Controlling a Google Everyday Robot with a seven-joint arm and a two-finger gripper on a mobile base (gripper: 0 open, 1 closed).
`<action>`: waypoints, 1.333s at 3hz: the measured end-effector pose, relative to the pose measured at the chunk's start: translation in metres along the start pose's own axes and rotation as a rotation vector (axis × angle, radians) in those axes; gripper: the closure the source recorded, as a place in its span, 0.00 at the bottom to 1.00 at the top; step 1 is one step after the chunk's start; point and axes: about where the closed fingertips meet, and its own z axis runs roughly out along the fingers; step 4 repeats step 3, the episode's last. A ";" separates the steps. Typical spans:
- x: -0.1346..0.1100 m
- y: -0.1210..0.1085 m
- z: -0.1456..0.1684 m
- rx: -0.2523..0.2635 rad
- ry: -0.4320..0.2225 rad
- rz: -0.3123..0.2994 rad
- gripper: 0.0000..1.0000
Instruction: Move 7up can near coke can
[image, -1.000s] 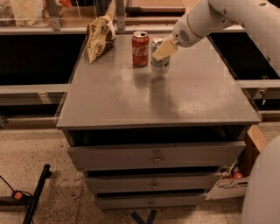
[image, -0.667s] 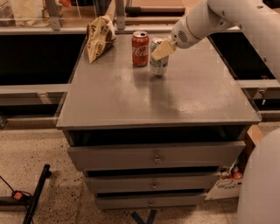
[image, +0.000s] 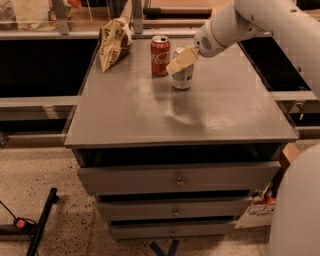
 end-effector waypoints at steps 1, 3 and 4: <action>0.000 0.000 0.000 0.000 0.000 0.000 0.00; 0.003 0.004 -0.007 -0.046 0.037 -0.041 0.00; 0.003 0.004 -0.007 -0.046 0.037 -0.041 0.00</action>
Offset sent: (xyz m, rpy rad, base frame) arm -0.0126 -0.0182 0.0170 -0.0707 0.0398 0.1369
